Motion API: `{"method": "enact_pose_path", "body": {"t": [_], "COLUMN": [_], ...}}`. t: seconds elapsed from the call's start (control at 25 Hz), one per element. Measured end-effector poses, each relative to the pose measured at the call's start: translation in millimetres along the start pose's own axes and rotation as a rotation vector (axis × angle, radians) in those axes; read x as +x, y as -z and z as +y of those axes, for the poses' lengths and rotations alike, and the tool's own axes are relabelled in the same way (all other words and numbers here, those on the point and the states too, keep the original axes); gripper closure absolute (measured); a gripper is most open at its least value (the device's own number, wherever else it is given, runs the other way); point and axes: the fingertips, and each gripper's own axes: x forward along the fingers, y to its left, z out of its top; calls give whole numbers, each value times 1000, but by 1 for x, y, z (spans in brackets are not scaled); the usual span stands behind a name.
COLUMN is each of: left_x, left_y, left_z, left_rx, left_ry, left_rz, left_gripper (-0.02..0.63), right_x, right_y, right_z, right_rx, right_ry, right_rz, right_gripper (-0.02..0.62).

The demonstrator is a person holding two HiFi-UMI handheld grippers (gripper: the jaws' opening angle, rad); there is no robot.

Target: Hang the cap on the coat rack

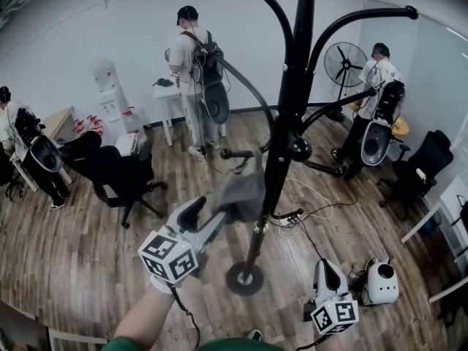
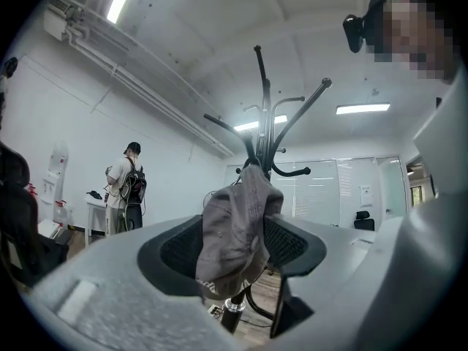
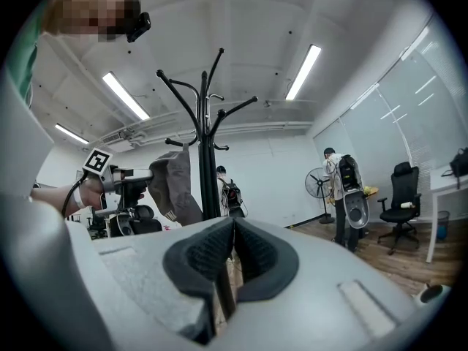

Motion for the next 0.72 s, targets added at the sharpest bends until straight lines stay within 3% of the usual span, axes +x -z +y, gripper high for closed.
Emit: {"method": "enact_pose_path", "body": {"t": [0.24, 0.48, 0.72], "left_x": [-30, -70, -119], "left_y": [17, 25, 17], "left_z": [3, 24, 45], "left_rx": [58, 58, 70], "left_ry": [-45, -145, -248], "left_rz": [30, 19, -38], "left_gripper": [337, 365, 526], "right_x": [16, 28, 35], "right_y": [-20, -42, -58], "right_z": [25, 58, 81], "right_rx": [-25, -55, -73], "right_ry": [-49, -107, -131], "right_rz": [-40, -87, -123], "right_gripper": [589, 589, 589]}}
